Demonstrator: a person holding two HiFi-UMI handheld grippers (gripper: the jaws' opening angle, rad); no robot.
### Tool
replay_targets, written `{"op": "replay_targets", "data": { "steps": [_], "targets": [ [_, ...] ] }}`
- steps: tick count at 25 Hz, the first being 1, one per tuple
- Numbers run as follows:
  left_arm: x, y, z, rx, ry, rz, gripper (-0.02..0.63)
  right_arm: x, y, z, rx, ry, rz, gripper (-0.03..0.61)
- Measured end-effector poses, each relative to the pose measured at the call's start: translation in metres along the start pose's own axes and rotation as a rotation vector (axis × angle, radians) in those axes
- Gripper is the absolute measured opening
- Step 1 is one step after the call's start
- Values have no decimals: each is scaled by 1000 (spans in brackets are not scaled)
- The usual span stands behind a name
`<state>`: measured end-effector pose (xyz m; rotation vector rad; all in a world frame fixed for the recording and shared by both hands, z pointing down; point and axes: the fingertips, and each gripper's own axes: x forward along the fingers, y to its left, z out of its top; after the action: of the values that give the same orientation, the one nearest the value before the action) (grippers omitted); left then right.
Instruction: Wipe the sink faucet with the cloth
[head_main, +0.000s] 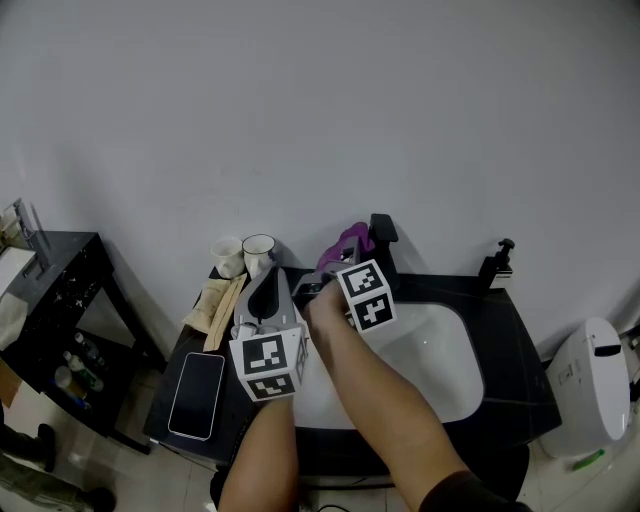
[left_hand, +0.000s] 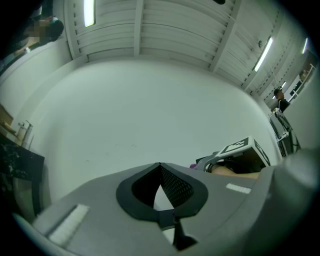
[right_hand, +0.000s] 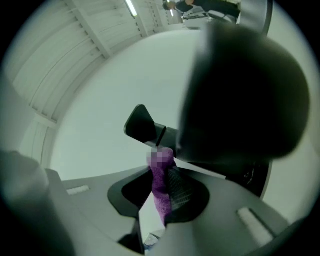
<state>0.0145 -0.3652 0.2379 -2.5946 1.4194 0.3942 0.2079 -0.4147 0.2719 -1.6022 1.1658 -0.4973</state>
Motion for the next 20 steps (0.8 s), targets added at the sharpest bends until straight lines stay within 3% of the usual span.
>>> {"op": "replay_targets", "data": {
  "steps": [9, 17, 20],
  "targets": [
    [-1, 1, 3, 5, -2, 20, 17, -17, -47, -24, 10, 53, -92, 63],
    [0, -4, 4, 25, -9, 3, 17, -34, -76, -33, 149, 67, -169, 54],
    [-1, -2, 3, 55, -6, 9, 17, -43, -81, -32, 107, 102, -170, 54]
  ]
}}
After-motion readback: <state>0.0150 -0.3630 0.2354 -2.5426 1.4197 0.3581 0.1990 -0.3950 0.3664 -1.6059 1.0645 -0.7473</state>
